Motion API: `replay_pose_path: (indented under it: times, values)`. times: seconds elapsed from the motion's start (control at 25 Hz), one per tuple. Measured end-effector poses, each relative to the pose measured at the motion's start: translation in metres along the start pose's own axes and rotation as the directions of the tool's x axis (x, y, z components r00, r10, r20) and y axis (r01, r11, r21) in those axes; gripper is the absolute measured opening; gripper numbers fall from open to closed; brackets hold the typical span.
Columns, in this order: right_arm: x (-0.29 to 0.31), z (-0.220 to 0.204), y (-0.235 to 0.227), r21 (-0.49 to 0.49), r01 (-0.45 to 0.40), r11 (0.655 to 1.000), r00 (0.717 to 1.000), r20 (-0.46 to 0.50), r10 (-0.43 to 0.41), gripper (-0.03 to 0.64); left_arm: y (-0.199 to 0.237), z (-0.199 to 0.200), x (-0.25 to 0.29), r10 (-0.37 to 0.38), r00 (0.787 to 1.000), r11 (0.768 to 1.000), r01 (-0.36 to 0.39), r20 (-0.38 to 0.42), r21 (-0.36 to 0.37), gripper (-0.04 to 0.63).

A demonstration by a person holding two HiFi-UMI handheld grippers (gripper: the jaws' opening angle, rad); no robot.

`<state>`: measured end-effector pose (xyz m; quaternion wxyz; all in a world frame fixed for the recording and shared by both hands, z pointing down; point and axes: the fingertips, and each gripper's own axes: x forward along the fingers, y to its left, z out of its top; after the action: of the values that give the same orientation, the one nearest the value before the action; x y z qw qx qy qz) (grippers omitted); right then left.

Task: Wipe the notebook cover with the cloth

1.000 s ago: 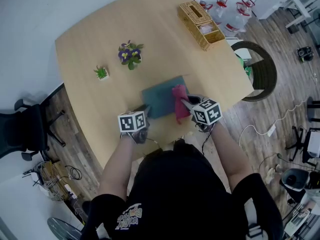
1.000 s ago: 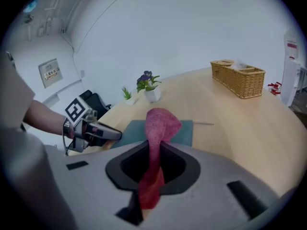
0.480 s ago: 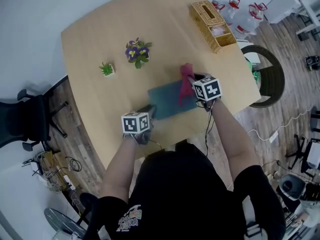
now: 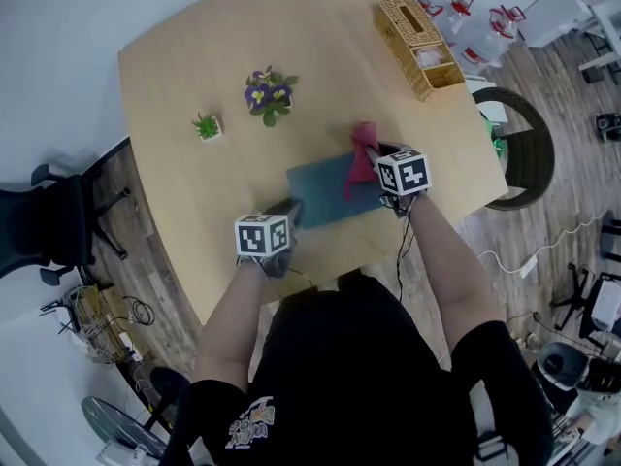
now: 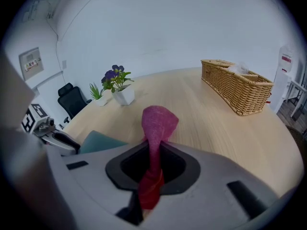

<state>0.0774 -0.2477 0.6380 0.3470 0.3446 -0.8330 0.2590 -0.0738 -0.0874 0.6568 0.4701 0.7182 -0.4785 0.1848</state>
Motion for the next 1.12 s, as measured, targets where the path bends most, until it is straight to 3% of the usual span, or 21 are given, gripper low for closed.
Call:
replay_pose_path:
  times: [1.12]
  values:
    - [-0.058,-0.077,0.022,0.18,0.025,0.983,0.998,0.049,-0.034,0.056,-0.002,-0.001,-0.001,0.008,1.0,1.0,-0.008,0.007,0.011,0.095]
